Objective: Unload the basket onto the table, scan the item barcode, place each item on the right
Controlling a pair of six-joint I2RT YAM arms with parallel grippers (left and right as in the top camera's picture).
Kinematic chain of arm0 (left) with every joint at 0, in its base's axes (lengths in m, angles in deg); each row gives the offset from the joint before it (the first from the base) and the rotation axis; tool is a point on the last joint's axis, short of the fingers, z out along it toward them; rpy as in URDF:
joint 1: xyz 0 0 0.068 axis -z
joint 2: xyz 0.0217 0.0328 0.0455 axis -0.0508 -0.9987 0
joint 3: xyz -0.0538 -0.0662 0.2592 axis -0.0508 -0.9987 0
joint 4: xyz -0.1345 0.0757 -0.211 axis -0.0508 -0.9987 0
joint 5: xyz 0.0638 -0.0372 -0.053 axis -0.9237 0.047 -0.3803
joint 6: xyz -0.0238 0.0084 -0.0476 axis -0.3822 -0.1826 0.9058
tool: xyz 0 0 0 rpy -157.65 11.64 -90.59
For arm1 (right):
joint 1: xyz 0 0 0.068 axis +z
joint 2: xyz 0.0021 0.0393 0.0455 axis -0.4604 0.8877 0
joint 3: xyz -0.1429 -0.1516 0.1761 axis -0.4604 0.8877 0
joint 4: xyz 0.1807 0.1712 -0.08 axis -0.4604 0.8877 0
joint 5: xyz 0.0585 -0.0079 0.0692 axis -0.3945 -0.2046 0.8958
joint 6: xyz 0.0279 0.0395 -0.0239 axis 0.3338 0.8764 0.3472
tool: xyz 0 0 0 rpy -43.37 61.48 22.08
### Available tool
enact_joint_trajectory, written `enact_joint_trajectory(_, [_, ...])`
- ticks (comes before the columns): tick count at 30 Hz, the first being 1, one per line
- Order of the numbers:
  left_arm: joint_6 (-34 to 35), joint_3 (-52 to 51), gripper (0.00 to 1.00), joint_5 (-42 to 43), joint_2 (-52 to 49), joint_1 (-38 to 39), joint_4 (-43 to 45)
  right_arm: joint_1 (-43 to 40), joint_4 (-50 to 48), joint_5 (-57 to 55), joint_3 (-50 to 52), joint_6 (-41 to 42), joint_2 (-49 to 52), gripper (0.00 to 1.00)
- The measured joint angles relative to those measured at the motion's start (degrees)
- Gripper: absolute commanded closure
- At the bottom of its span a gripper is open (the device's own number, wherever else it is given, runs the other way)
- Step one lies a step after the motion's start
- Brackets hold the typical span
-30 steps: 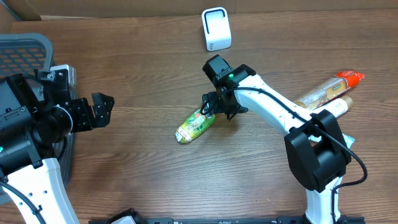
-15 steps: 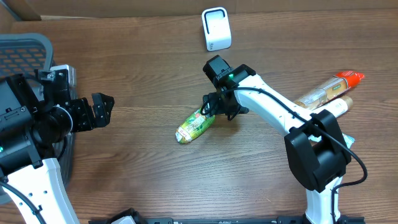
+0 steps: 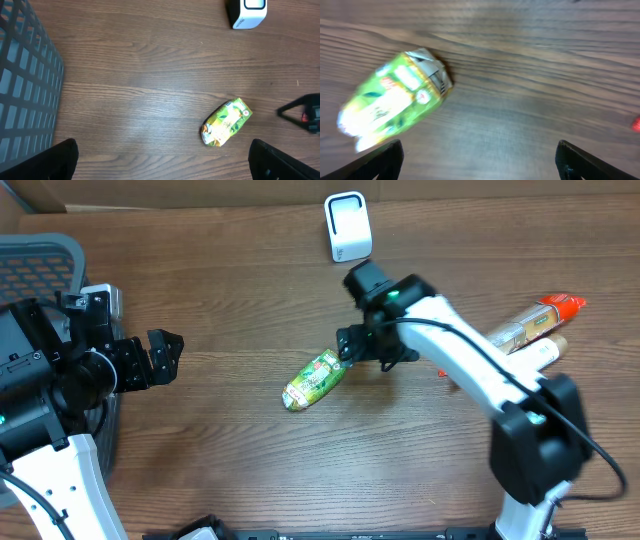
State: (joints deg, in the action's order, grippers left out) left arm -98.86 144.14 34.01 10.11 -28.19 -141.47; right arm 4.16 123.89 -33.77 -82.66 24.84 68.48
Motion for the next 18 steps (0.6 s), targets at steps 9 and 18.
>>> enact_joint_trajectory(9, [0.00,0.00,0.00,0.00,0.00,0.00,0.00,3.48,-13.81,6.51,7.10,15.28,-3.45,0.14])
enact_joint_trajectory(18, [0.00,0.00,0.00,0.00,0.00,0.00,0.00,13.53,-29.51,0.17,18.97,32.52,-3.04,0.25])
